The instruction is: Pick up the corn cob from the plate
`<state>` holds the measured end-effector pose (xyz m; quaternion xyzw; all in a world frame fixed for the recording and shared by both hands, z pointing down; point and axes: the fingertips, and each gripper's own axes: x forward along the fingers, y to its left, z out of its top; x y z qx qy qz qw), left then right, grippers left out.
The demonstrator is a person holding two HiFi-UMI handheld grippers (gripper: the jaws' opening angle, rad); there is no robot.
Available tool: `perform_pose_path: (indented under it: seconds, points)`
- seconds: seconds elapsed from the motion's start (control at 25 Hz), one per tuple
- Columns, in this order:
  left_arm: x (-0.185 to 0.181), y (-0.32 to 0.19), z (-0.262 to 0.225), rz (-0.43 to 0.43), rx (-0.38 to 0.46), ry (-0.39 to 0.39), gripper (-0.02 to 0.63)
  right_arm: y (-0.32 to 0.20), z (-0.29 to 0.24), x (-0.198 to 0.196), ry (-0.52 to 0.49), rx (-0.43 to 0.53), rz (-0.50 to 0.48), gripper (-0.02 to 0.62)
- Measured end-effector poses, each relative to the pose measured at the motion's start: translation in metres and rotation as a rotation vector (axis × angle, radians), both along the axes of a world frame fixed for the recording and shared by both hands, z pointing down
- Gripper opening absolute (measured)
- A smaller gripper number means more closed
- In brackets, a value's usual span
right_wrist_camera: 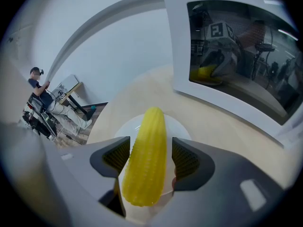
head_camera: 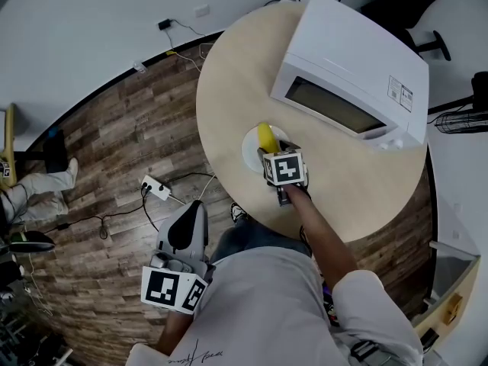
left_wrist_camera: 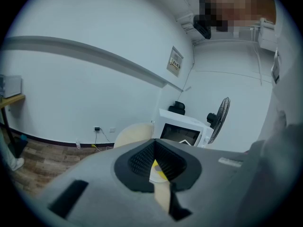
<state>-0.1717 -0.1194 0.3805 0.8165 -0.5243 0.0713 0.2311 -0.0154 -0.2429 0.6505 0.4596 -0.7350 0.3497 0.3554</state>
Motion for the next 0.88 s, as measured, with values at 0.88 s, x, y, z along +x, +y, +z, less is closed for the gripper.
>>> perform_pose_path:
  seconds: [0.88]
  points:
    - [-0.007,-0.004,0.002,-0.018,0.006,-0.004,-0.009,-0.012,0.017,-0.004,0.052,-0.037,0.036,0.302]
